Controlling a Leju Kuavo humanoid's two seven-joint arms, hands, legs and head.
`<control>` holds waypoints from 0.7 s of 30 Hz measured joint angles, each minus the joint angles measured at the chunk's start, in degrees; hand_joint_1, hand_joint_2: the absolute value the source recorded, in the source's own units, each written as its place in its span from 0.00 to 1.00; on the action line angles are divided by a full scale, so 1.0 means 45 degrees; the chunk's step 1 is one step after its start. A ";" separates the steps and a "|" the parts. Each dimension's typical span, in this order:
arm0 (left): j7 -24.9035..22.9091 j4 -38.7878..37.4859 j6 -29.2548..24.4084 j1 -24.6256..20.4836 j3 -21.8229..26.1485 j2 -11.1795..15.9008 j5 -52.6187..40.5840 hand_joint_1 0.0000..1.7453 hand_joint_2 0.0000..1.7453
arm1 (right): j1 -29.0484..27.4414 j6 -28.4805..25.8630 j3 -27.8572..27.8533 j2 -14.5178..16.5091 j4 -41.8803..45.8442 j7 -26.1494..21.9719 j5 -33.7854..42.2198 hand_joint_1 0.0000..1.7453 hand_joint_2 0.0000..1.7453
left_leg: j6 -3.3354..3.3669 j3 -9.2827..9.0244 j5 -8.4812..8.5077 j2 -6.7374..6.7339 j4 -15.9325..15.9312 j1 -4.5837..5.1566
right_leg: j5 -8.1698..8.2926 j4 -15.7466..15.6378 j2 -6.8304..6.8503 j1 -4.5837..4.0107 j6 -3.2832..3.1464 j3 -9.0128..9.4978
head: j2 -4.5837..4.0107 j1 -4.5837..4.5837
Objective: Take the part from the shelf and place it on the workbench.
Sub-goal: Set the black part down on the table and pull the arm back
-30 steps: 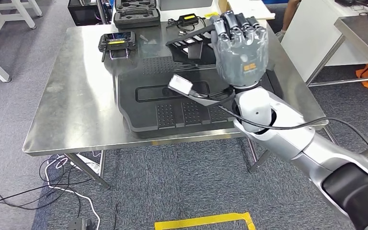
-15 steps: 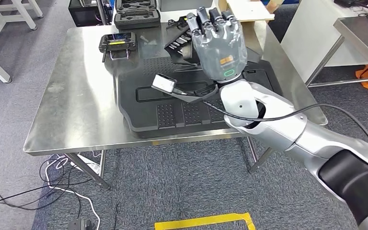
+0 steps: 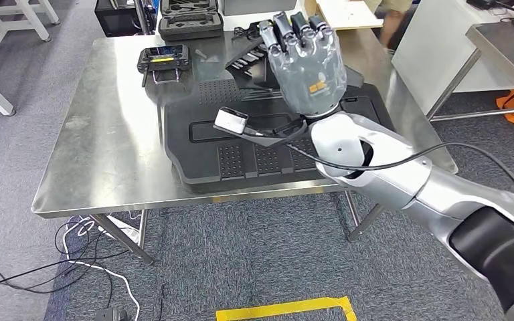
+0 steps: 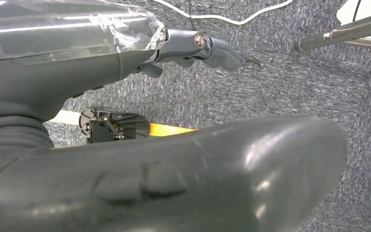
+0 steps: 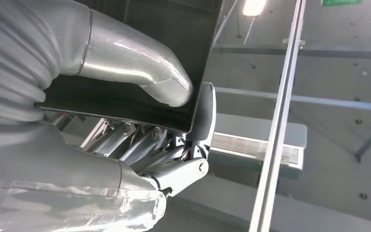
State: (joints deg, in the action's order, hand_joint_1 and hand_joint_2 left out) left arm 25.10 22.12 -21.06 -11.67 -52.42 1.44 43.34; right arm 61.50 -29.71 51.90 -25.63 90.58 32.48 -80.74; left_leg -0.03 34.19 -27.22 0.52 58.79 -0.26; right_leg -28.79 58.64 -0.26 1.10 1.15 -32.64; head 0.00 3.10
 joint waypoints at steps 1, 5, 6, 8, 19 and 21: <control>0.0005 0.0000 -0.0001 0.0012 -0.0001 0.0000 0.0023 0.00 0.00 | 0.0008 -0.0076 -0.0100 -0.0024 0.0058 -0.0001 0.0000 1.00 1.00 | 0.0000 0.0000 0.0000 -0.0001 0.0000 0.0000 | 0.0000 0.0000 0.0000 0.0000 0.0000 0.0000 | 0.0000 0.0001; 0.0018 0.0000 0.0001 0.0024 -0.0010 0.0000 0.0073 0.00 0.00 | 0.0132 -0.0379 -0.0521 -0.0147 0.0306 -0.0007 -0.0001 1.00 1.00 | 0.0000 0.0000 0.0000 -0.0002 0.0000 0.0000 | 0.0000 0.0000 0.0000 0.0000 0.0000 -0.0001 | 0.0000 0.0002; 0.0018 0.0000 0.0003 0.0023 -0.0011 0.0000 0.0073 0.00 0.00 | 0.0177 -0.0425 -0.0606 -0.0177 0.0359 -0.0008 -0.0001 1.00 1.00 | 0.0000 -0.0001 0.0000 -0.0003 0.0000 -0.0001 | 0.0000 0.0000 -0.0001 0.0000 0.0000 0.0000 | 0.0000 0.0002; 0.0018 0.0000 0.0006 0.0022 -0.0012 0.0000 0.0073 0.00 0.00 | 0.0249 -0.0476 -0.0753 -0.0232 0.0455 -0.0013 -0.0002 1.00 1.00 | 0.0000 -0.0001 0.0000 -0.0003 0.0000 -0.0001 | 0.0000 0.0000 -0.0001 0.0000 0.0000 0.0000 | 0.0000 0.0002; 0.0106 0.0000 0.0000 0.0024 -0.0012 0.0000 0.0151 0.00 0.00 | 0.0616 -0.0017 -0.1075 -0.0382 0.0738 -0.0074 -0.0005 1.00 1.00 | 0.0000 0.0002 0.0000 -0.0002 -0.0001 0.0000 | 0.0000 0.0000 0.0000 -0.0001 0.0000 0.0002 | 0.0000 0.0002; 0.0141 0.0001 -0.0002 0.0033 -0.0015 0.0000 0.0193 0.00 0.00 | 0.0716 0.0377 -0.1066 -0.0381 0.0738 -0.0118 -0.0005 1.00 1.00 | 0.0000 0.0005 0.0000 -0.0001 -0.0002 -0.0001 | 0.0000 0.0000 0.0002 -0.0002 0.0000 0.0002 | 0.0000 0.0001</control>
State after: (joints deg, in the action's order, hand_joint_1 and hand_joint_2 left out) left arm 25.73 22.12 -21.08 -11.52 -52.49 1.44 44.21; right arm 64.73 -28.02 47.10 -27.34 93.90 31.95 -80.76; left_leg -0.03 34.21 -27.22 0.52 58.78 -0.26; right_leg -28.79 58.64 -0.25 1.09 1.15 -32.63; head 0.00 3.11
